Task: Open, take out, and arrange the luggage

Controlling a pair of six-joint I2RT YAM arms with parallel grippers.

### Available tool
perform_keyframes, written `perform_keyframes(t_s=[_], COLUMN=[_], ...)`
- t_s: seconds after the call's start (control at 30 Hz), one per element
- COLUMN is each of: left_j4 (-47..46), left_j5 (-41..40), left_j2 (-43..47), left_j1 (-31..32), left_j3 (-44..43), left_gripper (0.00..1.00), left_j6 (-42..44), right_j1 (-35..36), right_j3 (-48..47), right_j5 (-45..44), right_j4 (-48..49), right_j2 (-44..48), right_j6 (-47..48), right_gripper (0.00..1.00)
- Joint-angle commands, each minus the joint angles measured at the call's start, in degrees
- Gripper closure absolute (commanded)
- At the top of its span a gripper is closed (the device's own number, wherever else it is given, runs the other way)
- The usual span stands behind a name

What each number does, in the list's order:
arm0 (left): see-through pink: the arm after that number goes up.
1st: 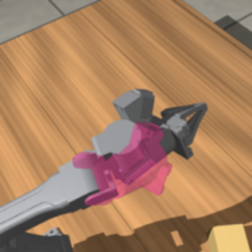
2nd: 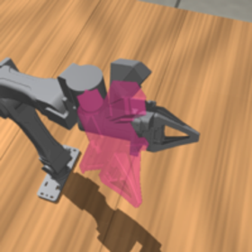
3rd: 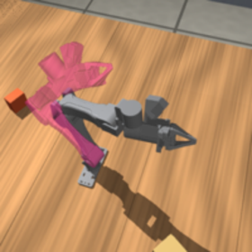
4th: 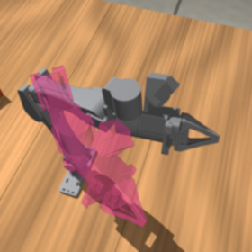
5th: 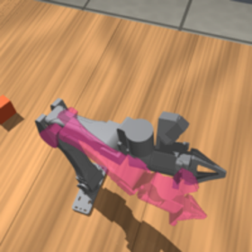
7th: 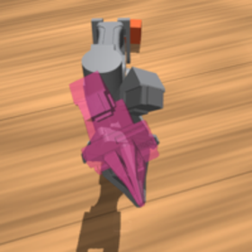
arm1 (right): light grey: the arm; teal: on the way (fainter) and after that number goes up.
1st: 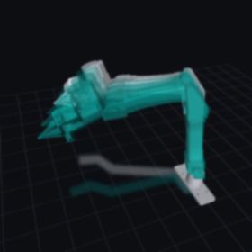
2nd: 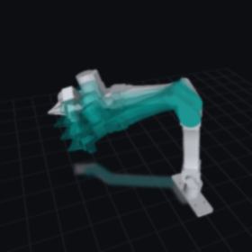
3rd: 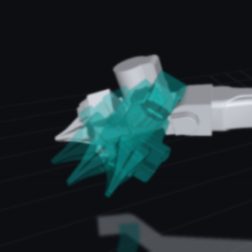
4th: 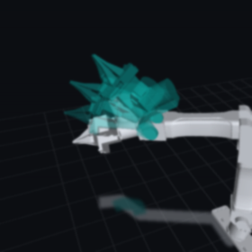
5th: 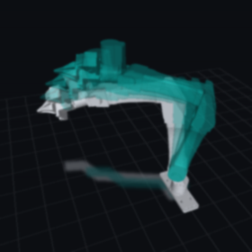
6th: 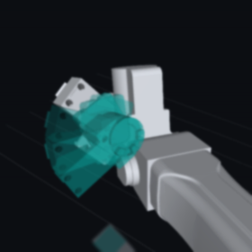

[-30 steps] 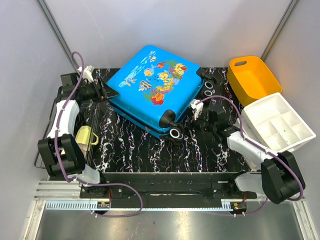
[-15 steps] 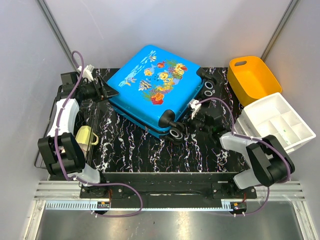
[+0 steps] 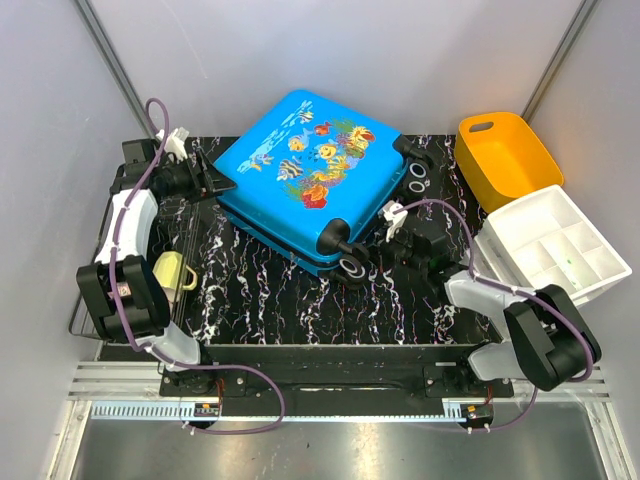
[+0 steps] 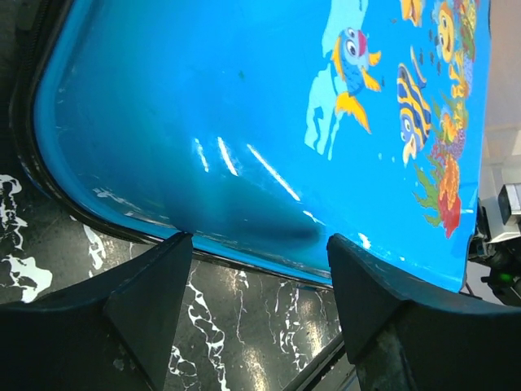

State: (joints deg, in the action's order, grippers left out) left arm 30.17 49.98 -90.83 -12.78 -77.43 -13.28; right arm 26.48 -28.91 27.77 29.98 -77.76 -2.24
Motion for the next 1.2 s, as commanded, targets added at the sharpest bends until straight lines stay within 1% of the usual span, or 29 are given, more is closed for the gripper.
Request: perform_keyframes(t_s=[0.0,0.1,0.13,0.2,0.23,0.27,0.3,0.33,0.37,0.4,0.43,0.47,0.5,0.53,0.57,0.6,0.63,0.67,0.7,0.73,0.77,0.8,0.83,0.87,0.93,1.03,1.17], left_j4=[-2.23,-0.38,0.75,7.77,10.93,18.18,21.56,24.29,30.5,33.6,35.9,38.1,38.12,37.86,35.85,35.14,35.13,35.48,37.05,38.02,38.9,39.78,40.4,41.97,42.16,41.02,38.13], left_j5=[-2.78,-2.69,-2.26,0.28,1.95,3.88,7.21,7.5,7.33,5.24,3.39,1.63,0.05,-0.05,-0.4,-1.71,-2.33,-2.95,-3.65,-4.09,-4.53,-5.67,-6.11,-6.81,-9.36,-12.0,-15.95], left_j2=[-2.6,-4.18,-4.71,-6.29,-6.81,-7.34,-8.3,-8.58,-8.84,-8.93,-8.49,-7.97,-7.44,-5.78,-5.16,-4.37,-3.66,-3.48,-3.57,-3.66,-4.26,-4.62,-5.14,-6.02,-6.73,-7.61,-10.33], left_j1=[-0.67,-0.93,-1.02,-1.02,-1.02,-0.94,-0.76,0.55,1.95,3.88,6.42,11.93,14.77,17.41,23.09,26.1,29.18,35.04,37.71,40.09,44.11,45.89,47.48,50.36,54.15,57.5,60.58], left_j3=[-4.57,-7.38,-10.52,-15.53,-18.52,-24.64,-27.66,-30.3,-35.02,-37.07,-38.31,-38.58,-37.8,-36.67,-33.96,-32.71,-31.83,-30.51,-30.15,-29.89,-29.71,-29.8,-29.97,-30.58,-30.59,-29.54,-29.36], left_gripper=[0.28,0.28,0.25,0.22,0.21,0.17,0.12,0.1,0.07,0.06,0.06,0.06,0.06,0.07,0.07,0.08,0.08,0.07,0.07,0.05,0.04,0.04,0.03,0.03,0.02,0.01,0.01], left_j6=[3.17,4.92,7.54,12.9,20.58,24.66,28.71,34.4,37.68,41.28,47.06,48.86,50.09,51.41,51.51,51.86,54.65,56.94,59.57,64.56,66.78,68.46,71.87,73.82,77.59,80.85,82.27], right_j1=[-3.09,-4.33,-4.51,-5.03,-5.3,-5.3,-5.21,-5.21,-5.21,-5.3,-5.3,-5.21,-5.21,-5.12,-5.12,-5.12,-5.12,-5.12,-5.21,-5.12,-5.21,-5.12,-5.12,-5.21,-5.21,-5.21,-5.21], right_j3=[-3.96,-6.76,-7.73,-10.45,-11.08,-11.52,-12.05,-12.23,-12.4,-12.75,-12.93,-13.02,-13.37,-13.63,-13.81,-14.07,-14.25,-14.42,-14.51,-14.95,-15.04,-14.95,-14.86,-14.78,-14.43,-13.99,-13.81], right_j5=[-11.32,-12.65,-14.57,-15.72,-15.29,-14.77,-13.89,-12.14,-11.34,-10.55,-9.24,-8.79,-8.61,-8.61,-8.96,-9.4,-10.79,-11.68,-12.64,-14.48,-15.02,-15.55,-16.25,-16.26,-16.08,-16.08,-16.17], right_j4=[-3.78,-3.61,-3.87,-4.66,-4.84,-5.1,-5.1,-5.02,-5.02,-5.02,-5.02,-4.84,-4.84,-4.75,-4.75,-4.84,-4.93,-5.62,-6.15,-6.68,-7.47,-7.74,-7.91,-8.35,-8.62,-8.97,-9.06], right_j2=[1.38,-1.34,-3.0,-4.33,-5.03,-5.21,-5.21,-5.3,-5.3,-5.47,-5.82,-6.18,-6.44,-6.88,-7.06,-7.15,-7.15,-7.06,-6.97,-6.8,-6.62,-6.44,-6.01,-5.83,-5.3,-4.78,-4.69], right_j6=[4.61,3.91,3.39,2.77,2.59,2.59,2.59,2.59,0.76,0.22,-0.22,-1.0,-1.36,-1.71,-2.06,-2.07,-2.07,-1.81,-1.63,-1.45,-1.02,-0.66,-0.49,-0.48,-0.31,-0.4,-0.4], right_gripper=[1.0,1.0,1.0,1.0,1.0,1.0,1.0,1.0,1.0,1.0,1.0,1.0,1.0,1.0,1.0,1.0,1.0,1.0,1.0,1.0,1.0,1.0,1.0,1.0,1.0,1.0,1.0])
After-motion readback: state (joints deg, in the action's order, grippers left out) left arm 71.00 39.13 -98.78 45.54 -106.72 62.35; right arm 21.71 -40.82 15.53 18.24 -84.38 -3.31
